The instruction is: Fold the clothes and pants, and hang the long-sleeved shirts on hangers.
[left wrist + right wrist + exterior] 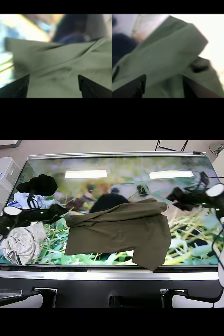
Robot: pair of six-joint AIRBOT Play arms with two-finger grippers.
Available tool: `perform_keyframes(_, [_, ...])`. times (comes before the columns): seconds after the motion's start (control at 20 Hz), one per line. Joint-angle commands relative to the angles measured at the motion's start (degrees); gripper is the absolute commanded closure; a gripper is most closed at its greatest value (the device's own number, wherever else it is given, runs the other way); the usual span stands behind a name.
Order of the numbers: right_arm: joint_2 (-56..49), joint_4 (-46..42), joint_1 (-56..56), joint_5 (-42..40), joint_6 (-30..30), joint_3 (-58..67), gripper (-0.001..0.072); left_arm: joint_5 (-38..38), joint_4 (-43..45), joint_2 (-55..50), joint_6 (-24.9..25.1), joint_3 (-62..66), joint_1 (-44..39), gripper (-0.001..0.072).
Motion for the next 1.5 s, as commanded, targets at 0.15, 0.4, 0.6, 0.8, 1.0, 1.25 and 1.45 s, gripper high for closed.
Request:
perform_keyframes(0.15, [-0.52, -6.14, -17.16, 27.74, -5.79, -6.47, 0.0185, -27.45, 19.19, -1.07, -3.21, -5.84, 11.13, 0.0231])
perform_keyframes(0.4, [-0.55, -3.23, -16.17, 29.11, -8.31, -12.50, 0.0184, -21.05, 12.57, -1.16, 1.22, -17.44, 9.62, 0.0230])
perform_keyframes(0.6, [-0.52, -1.77, -15.54, 28.50, -8.44, -12.50, 0.0184, -18.23, 10.97, -2.29, 1.42, -18.73, 5.42, 0.0234])
perform_keyframes(0.8, [-0.55, -2.19, -15.54, 28.33, -8.44, -12.52, 0.0184, -14.51, 7.74, -3.10, 1.25, -18.71, 1.60, 0.0519])
perform_keyframes(1.0, [-0.59, -5.64, -15.54, 24.06, -8.46, -15.61, 0.0183, -14.80, 7.34, -2.45, 2.27, -18.60, 1.51, 0.0684])
perform_keyframes(1.25, [-1.53, 1.60, -15.21, 14.19, -12.59, -23.87, 0.0187, -14.93, 7.30, 0.48, 2.47, -18.60, 1.51, 0.0684])
perform_keyframes(1.45, [-3.96, 1.86, -10.10, 10.25, -14.25, -24.74, 0.0257, -14.93, 7.13, 2.49, 2.49, -18.60, 1.49, 0.0684])
